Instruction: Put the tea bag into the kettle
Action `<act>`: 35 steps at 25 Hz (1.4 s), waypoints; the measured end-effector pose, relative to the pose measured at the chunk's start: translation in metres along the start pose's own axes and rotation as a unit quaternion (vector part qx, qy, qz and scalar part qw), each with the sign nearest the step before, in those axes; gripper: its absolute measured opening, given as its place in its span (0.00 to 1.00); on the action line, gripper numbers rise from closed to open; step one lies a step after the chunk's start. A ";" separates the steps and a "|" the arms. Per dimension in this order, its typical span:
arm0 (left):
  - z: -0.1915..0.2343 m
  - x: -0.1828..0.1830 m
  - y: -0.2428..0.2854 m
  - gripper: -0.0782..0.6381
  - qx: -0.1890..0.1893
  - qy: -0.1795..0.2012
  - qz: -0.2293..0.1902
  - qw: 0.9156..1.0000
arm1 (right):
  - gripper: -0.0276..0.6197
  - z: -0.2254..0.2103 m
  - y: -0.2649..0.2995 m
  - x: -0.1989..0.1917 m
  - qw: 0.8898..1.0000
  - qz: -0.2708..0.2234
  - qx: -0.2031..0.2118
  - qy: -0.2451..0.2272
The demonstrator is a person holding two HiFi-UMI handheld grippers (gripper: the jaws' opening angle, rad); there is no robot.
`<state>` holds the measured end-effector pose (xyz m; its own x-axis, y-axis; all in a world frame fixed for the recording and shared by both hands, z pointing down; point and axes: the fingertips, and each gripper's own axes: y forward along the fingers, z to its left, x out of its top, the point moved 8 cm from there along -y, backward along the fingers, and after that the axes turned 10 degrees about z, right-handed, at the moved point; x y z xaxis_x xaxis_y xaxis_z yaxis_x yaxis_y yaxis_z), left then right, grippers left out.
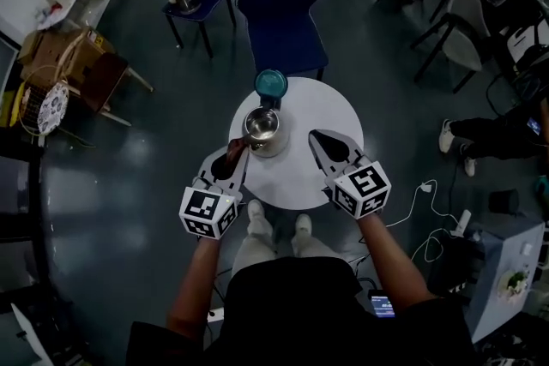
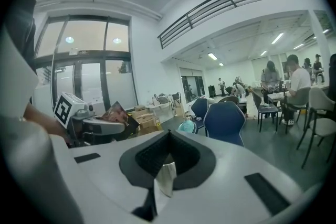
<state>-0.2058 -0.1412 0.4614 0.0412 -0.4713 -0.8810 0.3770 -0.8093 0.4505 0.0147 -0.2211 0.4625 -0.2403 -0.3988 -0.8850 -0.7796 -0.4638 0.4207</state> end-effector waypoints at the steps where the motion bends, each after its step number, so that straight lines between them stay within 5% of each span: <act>1: 0.004 0.000 0.002 0.15 -0.003 0.002 0.003 1.000 | 0.07 0.001 0.004 -0.001 1.000 0.002 -0.002 0.003; 16: 0.048 -0.004 0.064 0.15 -0.049 0.038 0.050 0.997 | 0.07 -0.016 0.040 -0.036 0.997 0.039 -0.040 0.054; 21: 0.054 -0.006 0.090 0.15 -0.059 0.079 0.071 0.993 | 0.07 -0.019 0.048 -0.049 0.995 0.047 -0.046 0.070; 35: 0.068 -0.030 0.133 0.15 -0.082 0.123 0.130 0.981 | 0.07 -0.022 0.056 -0.088 0.990 0.072 -0.064 0.105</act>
<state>-0.2200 -0.2587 0.5572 0.3687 -0.5392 -0.7572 0.4667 -0.5970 0.6524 0.0049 -0.2295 0.5679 -0.2077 -0.6184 -0.7579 -0.6625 -0.4812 0.5741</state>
